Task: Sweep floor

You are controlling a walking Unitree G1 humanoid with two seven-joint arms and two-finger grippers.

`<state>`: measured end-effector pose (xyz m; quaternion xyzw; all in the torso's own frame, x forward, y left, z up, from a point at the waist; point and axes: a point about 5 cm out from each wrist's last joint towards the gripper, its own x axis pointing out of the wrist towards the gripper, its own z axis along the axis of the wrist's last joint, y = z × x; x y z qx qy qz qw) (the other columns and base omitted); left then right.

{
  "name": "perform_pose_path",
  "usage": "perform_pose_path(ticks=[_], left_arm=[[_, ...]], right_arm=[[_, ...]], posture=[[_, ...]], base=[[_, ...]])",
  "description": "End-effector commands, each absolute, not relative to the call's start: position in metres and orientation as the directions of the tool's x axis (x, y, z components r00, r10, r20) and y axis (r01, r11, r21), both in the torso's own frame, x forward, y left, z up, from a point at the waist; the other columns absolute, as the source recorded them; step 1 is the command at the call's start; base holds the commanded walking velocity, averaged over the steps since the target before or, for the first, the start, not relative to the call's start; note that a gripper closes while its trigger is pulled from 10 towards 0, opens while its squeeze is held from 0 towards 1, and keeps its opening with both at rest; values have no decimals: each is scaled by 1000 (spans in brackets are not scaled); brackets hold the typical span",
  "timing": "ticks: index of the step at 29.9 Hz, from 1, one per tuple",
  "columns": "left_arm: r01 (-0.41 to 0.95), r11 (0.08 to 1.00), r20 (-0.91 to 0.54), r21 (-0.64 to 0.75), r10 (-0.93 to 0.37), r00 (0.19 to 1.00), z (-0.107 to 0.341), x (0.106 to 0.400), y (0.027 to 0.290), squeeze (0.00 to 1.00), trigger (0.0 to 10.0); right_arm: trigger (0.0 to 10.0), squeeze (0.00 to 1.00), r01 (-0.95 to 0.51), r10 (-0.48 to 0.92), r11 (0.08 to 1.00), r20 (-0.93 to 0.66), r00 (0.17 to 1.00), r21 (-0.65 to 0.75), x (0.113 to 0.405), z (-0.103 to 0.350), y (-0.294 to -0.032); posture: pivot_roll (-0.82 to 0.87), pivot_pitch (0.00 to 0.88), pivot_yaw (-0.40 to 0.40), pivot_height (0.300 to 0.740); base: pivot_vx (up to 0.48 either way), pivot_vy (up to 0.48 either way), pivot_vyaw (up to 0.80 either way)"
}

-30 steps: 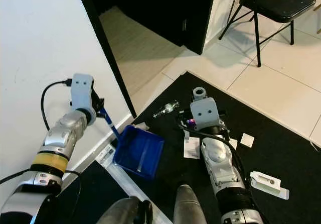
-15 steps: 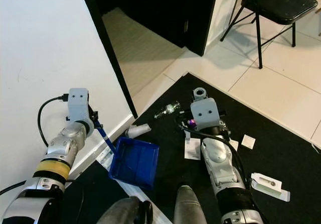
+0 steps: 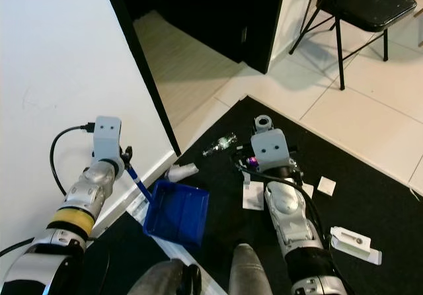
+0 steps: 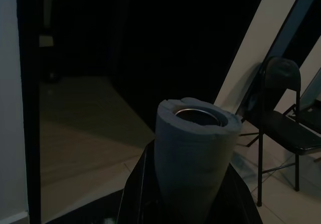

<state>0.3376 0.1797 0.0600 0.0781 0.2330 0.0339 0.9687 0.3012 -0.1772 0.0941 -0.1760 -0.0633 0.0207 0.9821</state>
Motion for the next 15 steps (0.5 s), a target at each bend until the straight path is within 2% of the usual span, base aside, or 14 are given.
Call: perform_pose_path(ticks=[1,2,3,15], left_arm=[[-28,978,-450,205,120,885,58,337,188,1000,10000],[-13,977,-441,211,107,891,59,339,188,1000,10000],[-1,978,-428,208,92,899,61,342,187,12,10000],[69,994,-313,88,-39,949,83,359,182,0,10000]], right_arm=[[10000,0,-21,73,938,138,988,-345,302,97,-174],[10000,0,-22,75,938,139,987,-345,303,97,-174],[10000,0,-23,77,938,141,987,-346,303,98,-174],[10000,0,-22,77,935,143,987,-353,301,98,-175]], posture=[[-115,144,108,740],[-116,142,106,740],[-116,142,106,740],[-150,148,111,740]], base=[[0,0,0],[0,0,0],[0,0,0],[0,0,0]])
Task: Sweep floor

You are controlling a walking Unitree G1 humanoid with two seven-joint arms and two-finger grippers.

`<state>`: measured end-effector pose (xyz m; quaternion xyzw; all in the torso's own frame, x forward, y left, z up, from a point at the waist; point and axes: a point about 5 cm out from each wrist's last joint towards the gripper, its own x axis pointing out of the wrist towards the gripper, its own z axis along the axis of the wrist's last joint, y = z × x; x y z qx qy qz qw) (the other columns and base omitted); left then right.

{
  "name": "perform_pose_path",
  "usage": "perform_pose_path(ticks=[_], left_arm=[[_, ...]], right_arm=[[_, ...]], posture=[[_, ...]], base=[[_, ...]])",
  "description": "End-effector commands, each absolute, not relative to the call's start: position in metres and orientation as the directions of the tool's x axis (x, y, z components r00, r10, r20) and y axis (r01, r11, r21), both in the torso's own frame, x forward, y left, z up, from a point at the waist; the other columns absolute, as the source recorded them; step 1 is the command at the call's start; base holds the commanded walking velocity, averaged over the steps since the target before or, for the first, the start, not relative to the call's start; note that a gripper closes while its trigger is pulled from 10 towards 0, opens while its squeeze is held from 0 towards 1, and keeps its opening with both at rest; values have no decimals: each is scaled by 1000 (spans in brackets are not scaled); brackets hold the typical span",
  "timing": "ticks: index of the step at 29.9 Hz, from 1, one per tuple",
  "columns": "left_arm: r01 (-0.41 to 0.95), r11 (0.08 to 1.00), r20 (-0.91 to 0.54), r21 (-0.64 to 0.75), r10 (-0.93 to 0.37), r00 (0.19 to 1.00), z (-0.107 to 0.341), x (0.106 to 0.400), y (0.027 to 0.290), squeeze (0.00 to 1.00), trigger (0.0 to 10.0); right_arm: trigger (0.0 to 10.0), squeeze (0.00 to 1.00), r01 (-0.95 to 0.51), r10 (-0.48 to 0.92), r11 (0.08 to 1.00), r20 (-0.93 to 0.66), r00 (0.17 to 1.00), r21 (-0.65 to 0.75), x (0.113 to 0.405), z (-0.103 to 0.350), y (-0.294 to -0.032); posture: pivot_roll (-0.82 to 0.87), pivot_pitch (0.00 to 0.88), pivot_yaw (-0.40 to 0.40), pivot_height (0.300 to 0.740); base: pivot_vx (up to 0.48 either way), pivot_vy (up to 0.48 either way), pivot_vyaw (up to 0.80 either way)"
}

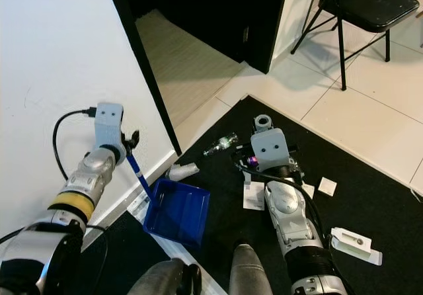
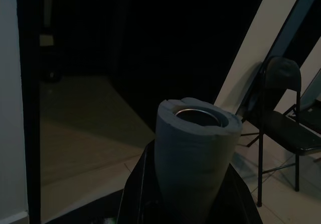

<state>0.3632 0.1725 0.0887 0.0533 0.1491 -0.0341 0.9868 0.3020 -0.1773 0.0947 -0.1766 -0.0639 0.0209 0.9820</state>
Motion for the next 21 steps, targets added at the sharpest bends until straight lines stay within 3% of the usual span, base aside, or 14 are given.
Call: perform_pose_path(ticks=[1,10,12,13,14,15,16,17,18,21], left_arm=[[69,994,-313,88,-39,949,83,359,182,0,10000],[88,987,-343,137,-36,939,74,356,187,0,9922],[107,977,-366,186,-32,930,70,354,189,0,8314],[108,976,-371,187,-32,928,69,353,191,0,6824],[108,976,-371,187,-32,928,69,353,191,0,6824],[103,977,-373,188,-26,927,68,352,193,0,4902],[102,977,-373,190,-24,927,68,352,193,0,4902],[97,977,-376,188,-20,926,68,353,194,0,1922],[92,980,-377,176,-19,926,68,353,195,0,0],[91,981,-380,171,-19,925,69,353,196,0,0]], right_arm=[[10000,0,-22,77,935,143,987,-353,301,98,-175],[10000,0,-16,72,934,142,987,-357,298,98,-178],[10000,0,-17,72,934,140,987,-358,299,98,-179],[10000,0,-17,72,933,140,988,-358,299,98,-179],[10000,0,-17,72,933,140,988,-358,299,98,-179],[10000,0,-19,74,933,140,987,-358,299,99,-178],[10000,0,-19,74,933,140,987,-358,299,99,-178],[10000,0,-21,76,934,141,987,-358,300,99,-177],[10000,0,-22,78,934,141,987,-357,301,99,-177],[10000,0,-24,79,934,141,987,-356,301,99,-176]], posture=[[-150,148,111,740],[-157,150,109,740],[-154,150,107,740],[-152,150,106,740],[-152,150,106,740],[-149,150,105,740],[-149,150,105,740],[-144,149,103,740],[-144,149,103,740],[-139,148,103,740]], base=[[0,0,0],[0,0,0],[0,0,0],[0,0,0],[0,0,0],[0,0,0],[0,0,0],[0,0,0],[0,0,0],[0,0,0]])
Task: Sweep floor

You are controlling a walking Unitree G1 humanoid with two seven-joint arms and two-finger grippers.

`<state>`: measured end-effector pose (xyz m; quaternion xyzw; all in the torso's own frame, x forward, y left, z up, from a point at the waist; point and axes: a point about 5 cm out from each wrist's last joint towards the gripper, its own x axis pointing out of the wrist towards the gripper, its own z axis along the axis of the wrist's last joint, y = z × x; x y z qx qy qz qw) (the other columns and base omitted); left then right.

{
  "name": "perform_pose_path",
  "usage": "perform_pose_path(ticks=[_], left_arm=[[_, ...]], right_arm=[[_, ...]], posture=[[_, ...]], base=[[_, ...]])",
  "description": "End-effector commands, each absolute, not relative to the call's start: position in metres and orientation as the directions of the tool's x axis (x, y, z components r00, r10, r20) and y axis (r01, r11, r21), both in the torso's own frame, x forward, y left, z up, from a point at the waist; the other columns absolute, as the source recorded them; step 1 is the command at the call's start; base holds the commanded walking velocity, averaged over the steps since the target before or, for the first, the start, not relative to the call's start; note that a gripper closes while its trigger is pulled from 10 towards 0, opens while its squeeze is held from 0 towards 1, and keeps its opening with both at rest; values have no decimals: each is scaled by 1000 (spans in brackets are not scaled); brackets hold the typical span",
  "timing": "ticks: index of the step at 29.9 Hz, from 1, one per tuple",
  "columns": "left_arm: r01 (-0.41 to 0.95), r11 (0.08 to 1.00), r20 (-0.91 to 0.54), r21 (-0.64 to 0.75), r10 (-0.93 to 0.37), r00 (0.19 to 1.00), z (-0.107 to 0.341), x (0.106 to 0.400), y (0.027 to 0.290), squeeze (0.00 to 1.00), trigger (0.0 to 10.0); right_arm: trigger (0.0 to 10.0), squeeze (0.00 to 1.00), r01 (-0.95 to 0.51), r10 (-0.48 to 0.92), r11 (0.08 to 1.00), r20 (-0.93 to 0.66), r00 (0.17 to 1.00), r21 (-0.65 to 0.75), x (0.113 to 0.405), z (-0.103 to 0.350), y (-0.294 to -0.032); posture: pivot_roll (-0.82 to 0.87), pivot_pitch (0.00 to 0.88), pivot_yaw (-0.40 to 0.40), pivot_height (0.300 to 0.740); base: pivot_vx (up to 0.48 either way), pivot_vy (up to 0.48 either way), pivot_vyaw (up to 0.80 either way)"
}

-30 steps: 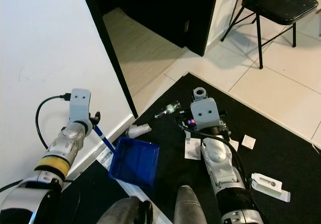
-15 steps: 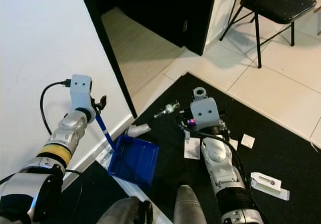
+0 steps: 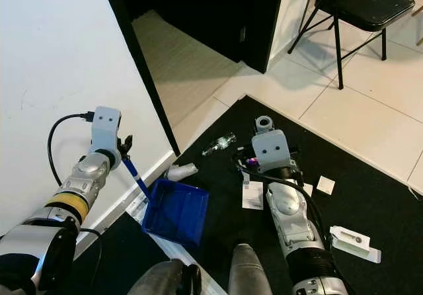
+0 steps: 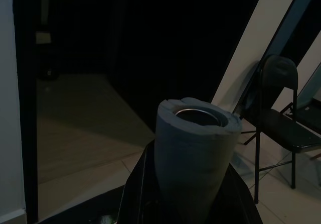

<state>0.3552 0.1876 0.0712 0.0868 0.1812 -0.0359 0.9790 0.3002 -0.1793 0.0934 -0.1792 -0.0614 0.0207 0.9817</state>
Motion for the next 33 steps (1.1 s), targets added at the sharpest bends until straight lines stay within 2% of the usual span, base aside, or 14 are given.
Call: perform_pose_path(ticks=[1,12,15,16,18,19,23,26,33], left_arm=[[87,983,-381,161,-19,924,70,353,197,0,0],[171,967,-423,190,-76,903,68,354,189,0,0],[157,966,-417,207,-58,907,70,356,187,0,0],[153,972,-419,179,-65,906,73,358,183,0,8745],[151,976,-421,157,-72,904,75,359,181,0,8745],[168,979,-431,112,-105,896,82,363,174,0,10000],[159,986,-410,57,-122,904,93,367,169,0,10000],[95,995,-412,-23,-96,906,105,370,169,0,10000],[87,996,-393,-33,-93,915,114,365,163,0,10000]], right_arm=[[10000,0,-25,80,934,141,987,-355,301,99,-176],[10000,0,-19,73,936,140,987,-352,300,98,-176],[10000,0,-14,68,936,141,988,-351,300,98,-177],[10000,0,-11,65,936,144,987,-352,299,99,-178],[10000,0,-8,63,936,146,987,-352,299,99,-179],[10000,0,1,57,936,156,986,-351,299,102,-181],[10000,0,12,52,938,172,984,-347,299,106,-182],[10000,0,33,39,941,204,978,-337,299,114,-183],[10000,0,64,12,945,229,973,-320,298,120,-186]], posture=[[-138,149,103,740],[-134,150,109,740],[-133,149,114,740],[-133,149,114,740],[-130,148,114,740],[-128,148,115,740],[-124,148,113,740],[-123,147,114,740],[-123,141,108,740]], base=[[0,0,0],[0,0,0],[0,0,0],[0,0,0],[0,0,0],[0,0,0],[0,0,0],[0,0,0],[0,0,0]])
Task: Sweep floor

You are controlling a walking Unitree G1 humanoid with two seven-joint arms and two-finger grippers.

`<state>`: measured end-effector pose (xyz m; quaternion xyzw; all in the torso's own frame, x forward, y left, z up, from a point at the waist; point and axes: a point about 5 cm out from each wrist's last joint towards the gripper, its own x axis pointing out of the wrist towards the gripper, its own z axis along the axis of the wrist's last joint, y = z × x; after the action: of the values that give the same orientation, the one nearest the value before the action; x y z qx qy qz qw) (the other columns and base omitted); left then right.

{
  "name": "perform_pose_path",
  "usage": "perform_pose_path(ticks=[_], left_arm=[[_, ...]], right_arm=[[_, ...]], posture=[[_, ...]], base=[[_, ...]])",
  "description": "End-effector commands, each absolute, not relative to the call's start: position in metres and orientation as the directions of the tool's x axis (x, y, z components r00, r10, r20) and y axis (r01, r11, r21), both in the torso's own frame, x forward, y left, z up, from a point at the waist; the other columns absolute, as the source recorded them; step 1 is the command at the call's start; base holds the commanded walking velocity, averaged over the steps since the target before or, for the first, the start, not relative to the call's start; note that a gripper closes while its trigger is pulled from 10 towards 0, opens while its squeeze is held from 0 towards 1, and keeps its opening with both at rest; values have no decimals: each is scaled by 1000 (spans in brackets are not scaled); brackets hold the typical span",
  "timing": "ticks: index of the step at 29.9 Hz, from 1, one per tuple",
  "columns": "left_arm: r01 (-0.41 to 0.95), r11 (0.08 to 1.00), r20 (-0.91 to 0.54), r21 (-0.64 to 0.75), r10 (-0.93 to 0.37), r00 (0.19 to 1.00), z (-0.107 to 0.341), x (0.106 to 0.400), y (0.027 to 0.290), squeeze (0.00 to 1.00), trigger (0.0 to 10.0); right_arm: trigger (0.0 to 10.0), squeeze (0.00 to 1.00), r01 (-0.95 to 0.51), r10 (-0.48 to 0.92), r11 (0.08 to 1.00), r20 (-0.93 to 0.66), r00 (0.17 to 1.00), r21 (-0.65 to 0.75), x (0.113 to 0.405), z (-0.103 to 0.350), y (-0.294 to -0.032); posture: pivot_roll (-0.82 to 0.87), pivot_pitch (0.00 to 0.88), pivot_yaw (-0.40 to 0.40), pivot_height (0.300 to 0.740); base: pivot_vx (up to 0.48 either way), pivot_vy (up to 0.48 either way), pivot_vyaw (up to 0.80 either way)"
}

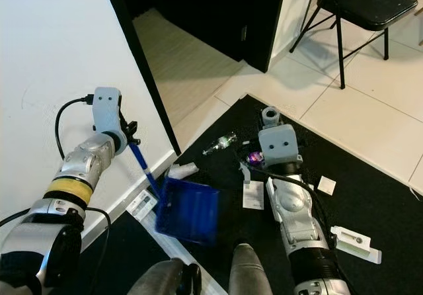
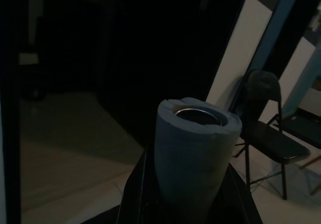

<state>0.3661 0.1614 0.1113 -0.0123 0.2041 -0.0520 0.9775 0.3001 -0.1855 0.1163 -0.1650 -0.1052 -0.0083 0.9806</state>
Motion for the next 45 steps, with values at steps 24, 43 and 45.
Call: perform_pose_path(ticks=[24,43,45], left_arm=[[14,999,-324,-30,-23,946,101,324,141,0,10000],[-19,998,-324,54,35,945,93,324,143,0,0],[-30,998,-346,63,50,937,91,324,144,0,0]], right_arm=[[10000,0,204,-186,970,133,973,-130,283,101,-206],[10000,0,285,-269,942,110,957,-177,272,93,-232],[10000,0,291,-275,940,112,955,-177,271,93,-234]], posture=[[-147,105,83,740],[-153,101,105,740],[-154,104,107,740]], base=[[0,0,0],[0,0,0],[0,0,0]])
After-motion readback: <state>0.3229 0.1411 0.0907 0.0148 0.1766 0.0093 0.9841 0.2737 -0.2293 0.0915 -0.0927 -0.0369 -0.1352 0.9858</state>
